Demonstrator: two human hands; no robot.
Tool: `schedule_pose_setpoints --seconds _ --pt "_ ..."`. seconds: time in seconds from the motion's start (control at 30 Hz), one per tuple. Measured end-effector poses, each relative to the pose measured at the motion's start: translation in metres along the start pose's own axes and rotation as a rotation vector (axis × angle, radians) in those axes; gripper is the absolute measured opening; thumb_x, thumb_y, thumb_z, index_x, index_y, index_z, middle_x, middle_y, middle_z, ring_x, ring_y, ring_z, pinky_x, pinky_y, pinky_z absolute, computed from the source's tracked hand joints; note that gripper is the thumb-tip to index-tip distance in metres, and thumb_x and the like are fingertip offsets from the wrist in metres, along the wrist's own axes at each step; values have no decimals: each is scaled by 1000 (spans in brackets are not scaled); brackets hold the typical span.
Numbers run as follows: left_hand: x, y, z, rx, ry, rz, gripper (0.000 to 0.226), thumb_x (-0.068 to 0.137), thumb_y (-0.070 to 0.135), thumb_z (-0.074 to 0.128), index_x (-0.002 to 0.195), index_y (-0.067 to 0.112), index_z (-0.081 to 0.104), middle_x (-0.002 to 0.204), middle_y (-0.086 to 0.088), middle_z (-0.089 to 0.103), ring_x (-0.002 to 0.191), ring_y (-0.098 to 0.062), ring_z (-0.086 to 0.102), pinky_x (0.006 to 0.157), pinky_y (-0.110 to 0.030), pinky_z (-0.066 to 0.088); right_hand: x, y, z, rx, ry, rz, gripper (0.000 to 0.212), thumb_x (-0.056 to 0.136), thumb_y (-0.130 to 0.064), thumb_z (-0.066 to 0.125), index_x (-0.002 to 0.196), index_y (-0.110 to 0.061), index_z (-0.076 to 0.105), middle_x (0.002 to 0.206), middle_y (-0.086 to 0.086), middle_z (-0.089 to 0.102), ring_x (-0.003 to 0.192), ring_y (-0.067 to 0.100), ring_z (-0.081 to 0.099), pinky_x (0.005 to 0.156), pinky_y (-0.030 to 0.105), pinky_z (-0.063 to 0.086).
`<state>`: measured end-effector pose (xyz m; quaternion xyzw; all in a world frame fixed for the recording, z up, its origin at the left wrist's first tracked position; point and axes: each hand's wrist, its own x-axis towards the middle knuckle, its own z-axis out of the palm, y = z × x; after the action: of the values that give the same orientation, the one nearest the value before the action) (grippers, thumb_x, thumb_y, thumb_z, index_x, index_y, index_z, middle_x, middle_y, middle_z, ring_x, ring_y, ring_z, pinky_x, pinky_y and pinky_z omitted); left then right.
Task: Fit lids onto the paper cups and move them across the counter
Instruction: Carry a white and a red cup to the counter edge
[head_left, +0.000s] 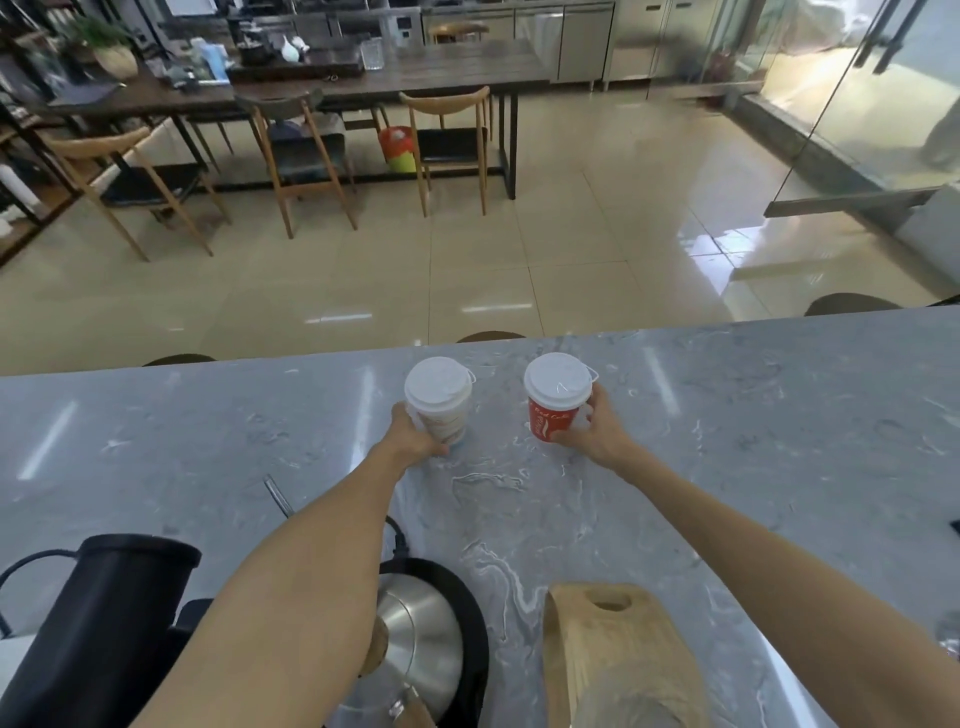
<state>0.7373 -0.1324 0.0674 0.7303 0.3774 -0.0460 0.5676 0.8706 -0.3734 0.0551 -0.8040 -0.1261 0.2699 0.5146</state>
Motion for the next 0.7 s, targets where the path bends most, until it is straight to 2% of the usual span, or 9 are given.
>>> schedule_pose_setpoints --seconds 0.07,0.13,0.27,0.37,0.43,0.5,0.57,0.63,0.7 --pt "-15 8 -7 33 -6 -120 104 80 -5 76 155 4 4 159 -20 21 146 -36 26 117 -46 30 -11 -8 -11 -5 19 99 96 88 -12 74 157 -12 7 160 16 23 144 35 29 113 50 34" --pt "-34 21 -15 45 -5 -159 96 85 -2 73 154 1 7 158 -22 22 144 -37 29 114 -42 33 -24 -19 -26 -34 5 178 83 94 -21 67 157 -12 13 158 17 29 140 36 36 108 50 40" --pt "-84 64 -37 140 65 -88 57 93 2 61 144 -5 36 141 -24 46 126 -38 49 99 -40 47 -67 -65 -61 -125 -15 216 54 98 -32 58 142 -6 42 128 14 57 109 29 59 83 38 52" --pt "-138 110 -55 255 165 106 27 96 2 49 122 -3 56 110 -14 51 97 -30 49 82 -38 49 -116 -119 -82 -151 -4 98 32 99 -32 55 116 -4 60 95 8 62 82 21 60 72 32 49" --pt "-180 142 -65 291 235 245 21 96 3 48 115 3 59 110 -18 53 94 -28 47 83 -43 52 -156 -157 -90 -137 19 -10 18 98 -28 57 100 -10 60 83 4 61 73 17 61 68 29 49" --pt "-222 166 -72 306 314 389 28 97 4 49 123 2 59 121 -20 59 98 -30 54 86 -43 52 -199 -190 -94 -124 53 -135 12 97 -23 60 96 -12 58 82 4 62 73 14 63 69 29 51" --pt "-265 181 -70 292 358 544 31 99 9 51 129 9 58 126 -14 60 104 -25 57 88 -39 53 -244 -215 -94 -107 81 -261 10 97 -20 61 98 -9 59 88 9 65 80 16 66 80 34 55" --pt "-314 181 -63 251 337 671 30 99 16 53 128 16 58 122 -7 61 101 -17 57 83 -32 51 -291 -230 -87 -95 126 -384 10 98 -19 61 99 -8 62 92 11 67 87 20 68 86 37 56" --pt "-364 163 -55 245 299 762 25 98 21 55 123 21 60 113 0 65 99 -13 61 82 -28 51 -339 -228 -76 -60 184 -484 12 97 -18 62 100 -7 64 89 10 69 86 20 70 83 35 59"
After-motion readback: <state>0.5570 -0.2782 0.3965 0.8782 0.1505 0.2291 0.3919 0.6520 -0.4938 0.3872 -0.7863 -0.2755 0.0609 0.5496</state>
